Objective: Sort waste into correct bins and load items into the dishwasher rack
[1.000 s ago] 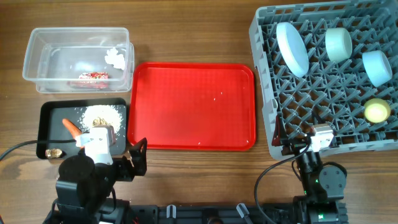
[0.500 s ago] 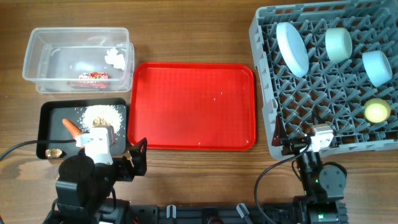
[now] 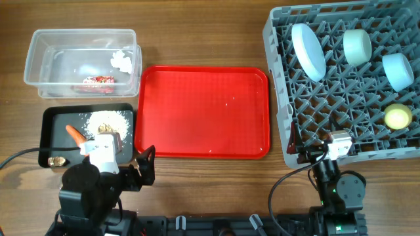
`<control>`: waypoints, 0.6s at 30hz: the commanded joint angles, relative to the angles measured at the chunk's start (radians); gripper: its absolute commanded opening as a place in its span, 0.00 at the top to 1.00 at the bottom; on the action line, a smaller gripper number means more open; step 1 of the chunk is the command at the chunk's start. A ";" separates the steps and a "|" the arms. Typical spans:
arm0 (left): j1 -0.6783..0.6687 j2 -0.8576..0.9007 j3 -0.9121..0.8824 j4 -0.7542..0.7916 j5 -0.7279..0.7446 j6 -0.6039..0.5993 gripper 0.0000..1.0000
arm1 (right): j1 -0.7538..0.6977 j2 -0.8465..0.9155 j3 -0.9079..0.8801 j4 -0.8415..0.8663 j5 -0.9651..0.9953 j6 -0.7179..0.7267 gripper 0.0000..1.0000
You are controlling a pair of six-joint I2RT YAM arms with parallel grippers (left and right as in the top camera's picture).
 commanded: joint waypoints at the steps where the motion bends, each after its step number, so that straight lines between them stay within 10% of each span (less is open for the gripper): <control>1: 0.058 -0.028 -0.012 -0.003 -0.010 0.002 0.00 | 0.003 -0.012 -0.001 0.003 0.017 0.007 0.00; 18: 0.130 -0.366 -0.586 0.691 -0.011 0.003 0.00 | 0.003 -0.012 -0.001 0.003 0.017 0.006 0.00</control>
